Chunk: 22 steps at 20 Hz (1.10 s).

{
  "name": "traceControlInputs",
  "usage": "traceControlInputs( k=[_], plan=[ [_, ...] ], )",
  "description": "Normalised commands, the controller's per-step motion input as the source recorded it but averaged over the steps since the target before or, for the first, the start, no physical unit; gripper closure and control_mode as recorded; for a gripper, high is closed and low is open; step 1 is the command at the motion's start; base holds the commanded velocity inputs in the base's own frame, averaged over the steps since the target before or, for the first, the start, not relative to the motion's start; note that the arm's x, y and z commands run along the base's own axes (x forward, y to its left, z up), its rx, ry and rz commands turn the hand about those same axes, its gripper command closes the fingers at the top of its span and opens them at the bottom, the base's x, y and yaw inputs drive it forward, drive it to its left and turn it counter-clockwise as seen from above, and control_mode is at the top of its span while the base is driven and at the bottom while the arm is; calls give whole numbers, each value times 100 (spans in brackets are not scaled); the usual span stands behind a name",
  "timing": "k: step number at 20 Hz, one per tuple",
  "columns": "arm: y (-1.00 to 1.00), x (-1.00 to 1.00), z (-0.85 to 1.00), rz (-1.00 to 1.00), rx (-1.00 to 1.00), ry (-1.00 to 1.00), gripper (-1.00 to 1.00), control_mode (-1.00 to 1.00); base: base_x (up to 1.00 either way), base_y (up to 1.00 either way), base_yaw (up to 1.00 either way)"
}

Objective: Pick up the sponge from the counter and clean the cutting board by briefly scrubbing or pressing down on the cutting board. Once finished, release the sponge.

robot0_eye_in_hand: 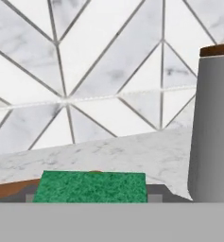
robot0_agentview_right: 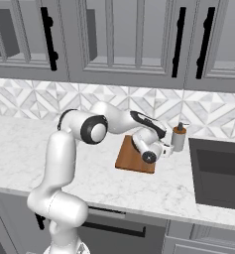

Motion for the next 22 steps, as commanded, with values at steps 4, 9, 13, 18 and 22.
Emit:
traceControlInputs(
  k=[4, 9, 13, 18, 22],
  plan=[
    [38, 48, -46, 0, 0, -4, 100, -100, 0, 0, 0],
    [36, 49, -40, 0, 0, -2, 100, -100, 0, 0, 0],
    [37, -24, -15, 0, 0, 0, 100, -100, 0, 0, 0],
    [55, -72, -30, 0, 0, 0, 100, -100, 0, 0, 0],
    [42, -49, -51, 0, 0, 0, 100, -100, 0, 0, 0]
  ],
)
